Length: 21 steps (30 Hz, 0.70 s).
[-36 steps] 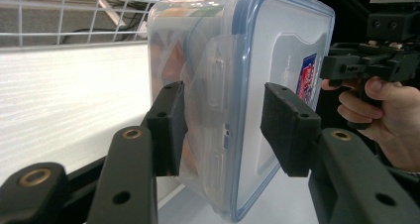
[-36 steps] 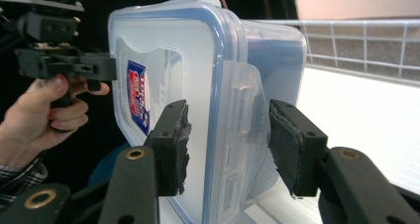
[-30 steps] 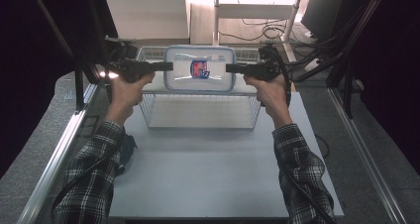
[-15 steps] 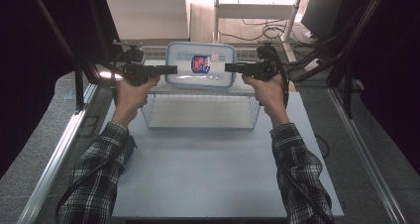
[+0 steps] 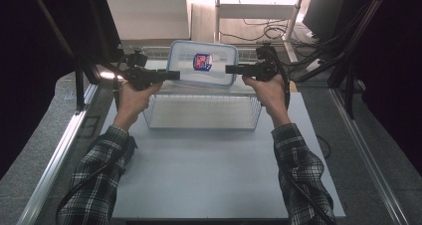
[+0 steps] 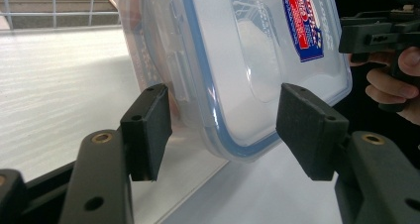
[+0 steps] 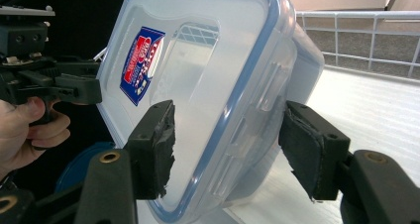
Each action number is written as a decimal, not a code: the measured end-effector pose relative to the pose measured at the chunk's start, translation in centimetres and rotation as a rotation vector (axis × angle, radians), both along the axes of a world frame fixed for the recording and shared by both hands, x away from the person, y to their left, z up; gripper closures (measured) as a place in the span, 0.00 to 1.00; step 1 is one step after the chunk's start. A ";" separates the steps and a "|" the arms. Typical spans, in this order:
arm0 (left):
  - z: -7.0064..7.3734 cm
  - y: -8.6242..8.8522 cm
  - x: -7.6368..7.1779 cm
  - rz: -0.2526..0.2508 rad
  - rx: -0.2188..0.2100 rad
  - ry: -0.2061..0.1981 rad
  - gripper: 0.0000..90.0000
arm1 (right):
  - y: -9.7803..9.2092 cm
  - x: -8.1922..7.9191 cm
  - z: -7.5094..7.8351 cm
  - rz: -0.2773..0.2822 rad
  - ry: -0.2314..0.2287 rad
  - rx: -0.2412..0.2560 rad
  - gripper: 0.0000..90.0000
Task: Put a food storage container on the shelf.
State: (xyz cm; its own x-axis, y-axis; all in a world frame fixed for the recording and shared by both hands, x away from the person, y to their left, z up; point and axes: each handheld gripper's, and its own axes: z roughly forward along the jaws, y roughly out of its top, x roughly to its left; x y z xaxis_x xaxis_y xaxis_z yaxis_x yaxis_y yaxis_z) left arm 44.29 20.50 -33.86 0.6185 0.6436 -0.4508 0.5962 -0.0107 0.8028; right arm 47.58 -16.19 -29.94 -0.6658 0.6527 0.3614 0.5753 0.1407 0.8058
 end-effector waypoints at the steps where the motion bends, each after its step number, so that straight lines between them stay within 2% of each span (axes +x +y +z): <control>1: 0.0 0.0 -0.1 0.003 -0.001 0.003 0.43 | 0.0 0.0 0.0 0.001 -0.002 -0.002 0.43; 4: -0.1 0.0 0.0 0.014 -0.028 0.015 0.42 | 0.2 -0.1 0.0 -0.024 -0.025 -0.038 0.39; 7: -0.2 0.2 0.2 0.006 -0.037 0.010 0.41 | 0.4 -0.2 -0.1 -0.037 -0.038 -0.051 0.37; 12: -0.1 -0.1 0.4 0.031 -0.039 0.010 0.37 | 0.6 -0.3 -0.3 -0.022 -0.038 -0.066 0.40; 16: 0.1 -0.6 0.4 0.054 0.003 -0.013 0.30 | 1.0 -0.5 -0.5 -0.015 -0.038 -0.077 0.43; 19: 0.6 -0.7 0.0 0.116 0.053 -0.048 0.27 | 0.7 -0.4 -0.5 -0.006 -0.029 -0.070 0.47; 21: 0.9 -0.4 -0.1 0.134 0.064 -0.059 0.28 | 0.5 -0.4 -0.4 -0.016 -0.031 -0.065 0.48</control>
